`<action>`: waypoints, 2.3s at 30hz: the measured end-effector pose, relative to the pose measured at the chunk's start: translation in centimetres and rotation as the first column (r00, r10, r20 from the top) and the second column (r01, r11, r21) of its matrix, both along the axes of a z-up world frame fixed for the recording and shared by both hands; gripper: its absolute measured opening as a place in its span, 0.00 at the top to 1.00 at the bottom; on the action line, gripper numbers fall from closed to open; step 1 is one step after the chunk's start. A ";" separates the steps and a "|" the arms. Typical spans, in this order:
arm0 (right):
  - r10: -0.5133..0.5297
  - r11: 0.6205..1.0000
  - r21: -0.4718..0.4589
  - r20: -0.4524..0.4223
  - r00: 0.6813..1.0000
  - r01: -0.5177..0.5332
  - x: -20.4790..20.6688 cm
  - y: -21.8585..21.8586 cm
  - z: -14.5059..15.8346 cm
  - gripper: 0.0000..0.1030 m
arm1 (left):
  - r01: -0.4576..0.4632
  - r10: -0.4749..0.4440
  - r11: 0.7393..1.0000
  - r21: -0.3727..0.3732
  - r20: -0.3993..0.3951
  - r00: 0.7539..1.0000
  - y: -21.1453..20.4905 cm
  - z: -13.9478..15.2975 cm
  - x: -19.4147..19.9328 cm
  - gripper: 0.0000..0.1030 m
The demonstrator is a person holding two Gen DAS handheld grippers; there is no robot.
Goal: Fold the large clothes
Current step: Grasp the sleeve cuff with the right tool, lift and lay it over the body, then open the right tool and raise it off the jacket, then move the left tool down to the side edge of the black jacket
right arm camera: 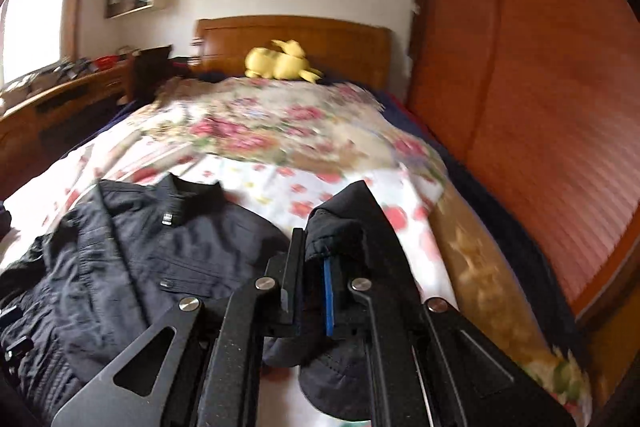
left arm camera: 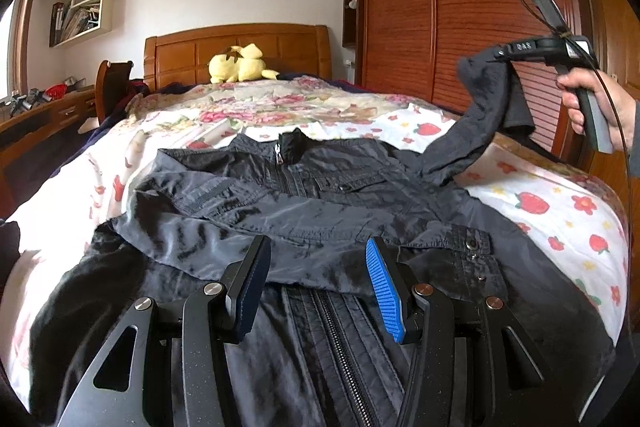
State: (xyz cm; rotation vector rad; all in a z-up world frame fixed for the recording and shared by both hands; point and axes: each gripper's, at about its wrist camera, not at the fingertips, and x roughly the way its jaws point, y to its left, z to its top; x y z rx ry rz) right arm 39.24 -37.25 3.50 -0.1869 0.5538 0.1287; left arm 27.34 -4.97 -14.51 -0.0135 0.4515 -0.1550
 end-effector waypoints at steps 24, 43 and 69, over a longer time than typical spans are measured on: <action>0.317 0.929 -0.114 -0.239 0.918 -0.351 -4.4 17.3 -6.3 0.67 | -0.023 0.023 0.999 -0.025 0.014 1.000 2.8 1.0 -2.1 0.50; 0.226 0.971 0.010 -0.370 0.901 -0.240 -9.0 12.4 -14.2 0.44 | -0.010 0.010 1.000 0.001 -0.001 1.000 2.2 0.7 -2.0 0.50; 0.236 0.967 0.181 -0.377 0.896 -0.179 -9.0 7.8 -20.2 0.43 | -0.020 0.039 0.992 0.124 -0.154 0.987 -2.3 1.4 3.2 0.50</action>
